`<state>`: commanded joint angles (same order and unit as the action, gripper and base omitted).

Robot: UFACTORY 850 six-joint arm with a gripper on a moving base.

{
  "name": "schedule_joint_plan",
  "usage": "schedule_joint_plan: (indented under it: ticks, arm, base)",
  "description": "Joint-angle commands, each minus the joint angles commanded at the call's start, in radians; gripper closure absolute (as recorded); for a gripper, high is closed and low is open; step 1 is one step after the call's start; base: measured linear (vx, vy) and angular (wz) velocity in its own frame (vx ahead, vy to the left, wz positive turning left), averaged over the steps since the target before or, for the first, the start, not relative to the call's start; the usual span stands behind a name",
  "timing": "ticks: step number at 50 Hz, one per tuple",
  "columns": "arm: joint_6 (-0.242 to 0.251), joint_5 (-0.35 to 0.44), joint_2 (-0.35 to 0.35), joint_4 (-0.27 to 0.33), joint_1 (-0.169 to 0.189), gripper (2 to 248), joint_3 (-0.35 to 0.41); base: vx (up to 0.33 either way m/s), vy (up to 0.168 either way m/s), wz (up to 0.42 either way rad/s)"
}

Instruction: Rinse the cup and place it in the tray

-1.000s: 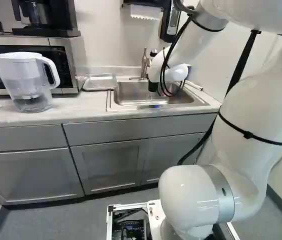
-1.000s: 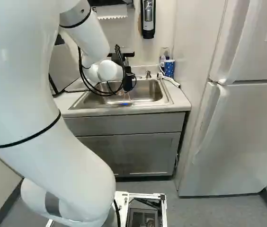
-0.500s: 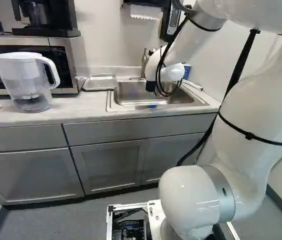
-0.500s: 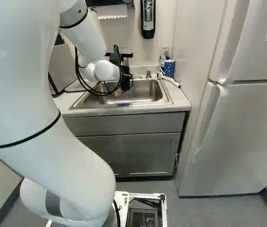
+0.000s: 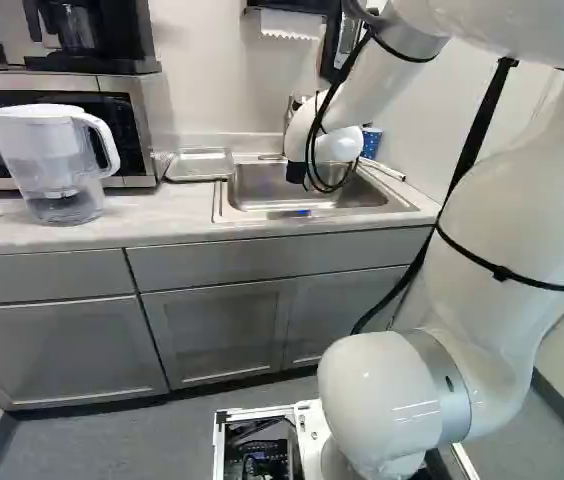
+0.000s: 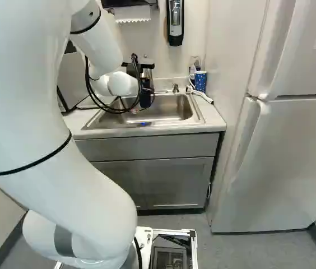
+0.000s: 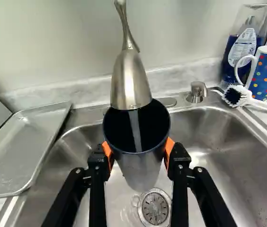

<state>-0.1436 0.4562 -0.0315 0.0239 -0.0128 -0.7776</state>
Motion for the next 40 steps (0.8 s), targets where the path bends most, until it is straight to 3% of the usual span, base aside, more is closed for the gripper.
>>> schedule_joint_plan:
  ticks: [40]
  arm:
    - [0.0, 0.0, 0.0, 0.0, 0.0, 128, 0.0]
  base:
    - [0.0, 0.0, 0.0]
